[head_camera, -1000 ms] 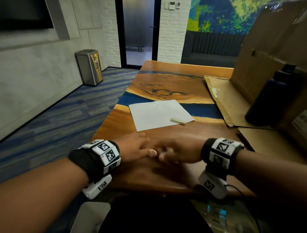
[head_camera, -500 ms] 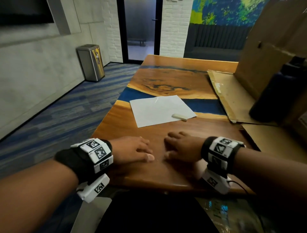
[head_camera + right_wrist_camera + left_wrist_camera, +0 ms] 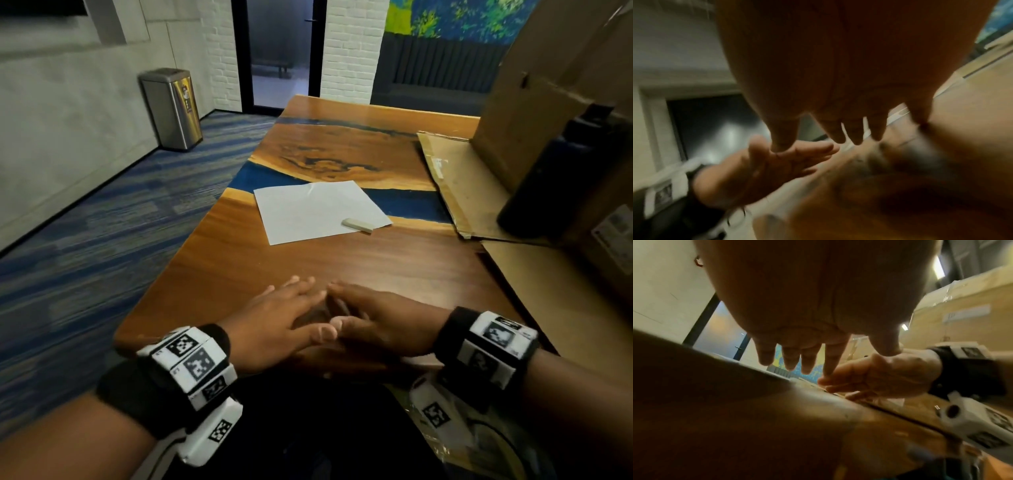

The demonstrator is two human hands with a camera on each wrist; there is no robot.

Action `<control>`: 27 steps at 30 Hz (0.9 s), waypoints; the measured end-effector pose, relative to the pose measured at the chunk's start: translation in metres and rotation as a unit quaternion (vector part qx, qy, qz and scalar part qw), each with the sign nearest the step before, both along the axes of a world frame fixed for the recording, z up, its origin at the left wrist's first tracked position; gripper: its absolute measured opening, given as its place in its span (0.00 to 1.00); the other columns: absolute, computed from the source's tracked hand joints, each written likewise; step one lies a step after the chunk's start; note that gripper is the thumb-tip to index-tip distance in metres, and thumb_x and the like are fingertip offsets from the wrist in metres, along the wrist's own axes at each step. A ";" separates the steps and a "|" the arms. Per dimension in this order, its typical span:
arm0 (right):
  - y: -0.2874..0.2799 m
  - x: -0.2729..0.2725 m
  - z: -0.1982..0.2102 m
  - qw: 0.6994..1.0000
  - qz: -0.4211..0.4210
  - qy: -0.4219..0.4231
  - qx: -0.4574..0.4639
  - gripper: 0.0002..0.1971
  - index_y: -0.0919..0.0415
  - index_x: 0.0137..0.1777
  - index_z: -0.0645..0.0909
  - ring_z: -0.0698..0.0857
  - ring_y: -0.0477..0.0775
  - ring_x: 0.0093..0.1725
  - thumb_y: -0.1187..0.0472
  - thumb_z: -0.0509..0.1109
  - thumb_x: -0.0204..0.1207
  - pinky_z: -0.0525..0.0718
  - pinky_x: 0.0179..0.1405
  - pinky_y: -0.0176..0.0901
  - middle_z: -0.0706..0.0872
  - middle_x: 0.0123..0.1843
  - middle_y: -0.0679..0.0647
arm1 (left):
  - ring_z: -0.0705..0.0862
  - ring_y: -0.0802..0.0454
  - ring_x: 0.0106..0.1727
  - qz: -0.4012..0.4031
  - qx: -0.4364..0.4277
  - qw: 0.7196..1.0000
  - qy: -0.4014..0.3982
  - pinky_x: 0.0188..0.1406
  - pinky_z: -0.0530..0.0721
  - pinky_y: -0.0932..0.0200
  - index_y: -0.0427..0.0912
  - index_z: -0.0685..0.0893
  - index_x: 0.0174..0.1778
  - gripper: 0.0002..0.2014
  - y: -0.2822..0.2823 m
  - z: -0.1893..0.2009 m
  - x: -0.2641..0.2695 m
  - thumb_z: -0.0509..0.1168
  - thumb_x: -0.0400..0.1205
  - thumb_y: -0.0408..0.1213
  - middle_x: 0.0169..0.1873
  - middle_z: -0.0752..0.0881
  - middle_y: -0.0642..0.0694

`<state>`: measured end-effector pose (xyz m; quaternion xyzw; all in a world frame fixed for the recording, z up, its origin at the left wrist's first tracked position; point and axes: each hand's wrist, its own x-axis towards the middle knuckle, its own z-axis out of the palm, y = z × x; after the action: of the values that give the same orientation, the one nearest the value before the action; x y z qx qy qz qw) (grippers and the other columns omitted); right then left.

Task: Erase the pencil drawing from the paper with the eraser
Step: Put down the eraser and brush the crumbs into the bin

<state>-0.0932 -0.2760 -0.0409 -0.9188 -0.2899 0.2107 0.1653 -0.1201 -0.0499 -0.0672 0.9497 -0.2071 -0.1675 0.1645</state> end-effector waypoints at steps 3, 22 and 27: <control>-0.044 -0.013 0.009 0.985 -0.144 -0.049 0.083 0.41 0.46 0.85 0.57 0.60 0.42 0.82 0.31 0.54 0.72 0.59 0.82 0.44 0.59 0.84 0.40 | 0.41 0.57 0.87 0.129 -0.020 0.988 -0.083 0.86 0.46 0.42 0.61 0.54 0.86 0.53 0.049 -0.009 -0.004 0.32 0.67 0.86 0.87 0.45 0.58; -0.051 -0.041 -0.039 0.935 -0.334 -0.089 -0.078 0.45 0.46 0.86 0.47 0.43 0.54 0.87 0.23 0.39 0.73 0.46 0.83 0.69 0.44 0.89 0.49 | 0.37 0.48 0.88 0.279 0.099 0.952 -0.072 0.85 0.38 0.41 0.54 0.46 0.89 0.59 0.095 -0.032 -0.048 0.22 0.64 0.84 0.88 0.40 0.48; 0.049 -0.073 -0.063 0.978 -0.157 -0.128 -0.054 0.39 0.46 0.87 0.46 0.40 0.58 0.88 0.28 0.38 0.80 0.40 0.81 0.70 0.42 0.89 0.50 | 0.35 0.53 0.87 0.186 0.004 0.982 -0.022 0.85 0.36 0.46 0.57 0.45 0.89 0.56 0.042 -0.034 -0.045 0.25 0.65 0.83 0.88 0.39 0.52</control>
<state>-0.1664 -0.2273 -0.1036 -0.9798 -0.1494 0.0779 0.1080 -0.1646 -0.0076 -0.1014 0.9758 -0.0297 -0.1135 0.1847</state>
